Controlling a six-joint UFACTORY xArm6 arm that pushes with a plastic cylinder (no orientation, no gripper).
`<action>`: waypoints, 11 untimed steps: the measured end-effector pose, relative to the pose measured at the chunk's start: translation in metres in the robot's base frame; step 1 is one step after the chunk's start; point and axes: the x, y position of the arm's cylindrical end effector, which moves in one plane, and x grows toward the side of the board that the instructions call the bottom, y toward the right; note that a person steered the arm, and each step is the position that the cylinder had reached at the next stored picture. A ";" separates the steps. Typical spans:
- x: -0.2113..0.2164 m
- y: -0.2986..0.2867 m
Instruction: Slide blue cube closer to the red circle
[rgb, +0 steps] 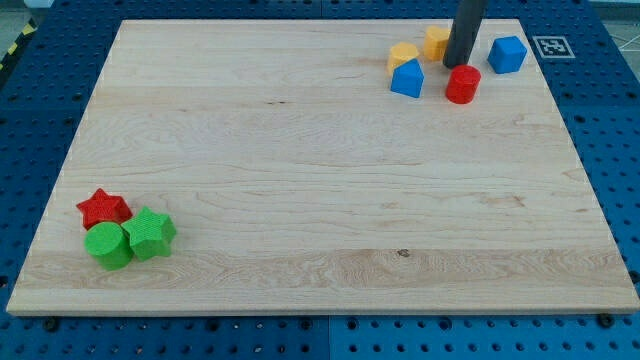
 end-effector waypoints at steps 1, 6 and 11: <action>-0.025 0.009; -0.022 0.089; 0.027 0.058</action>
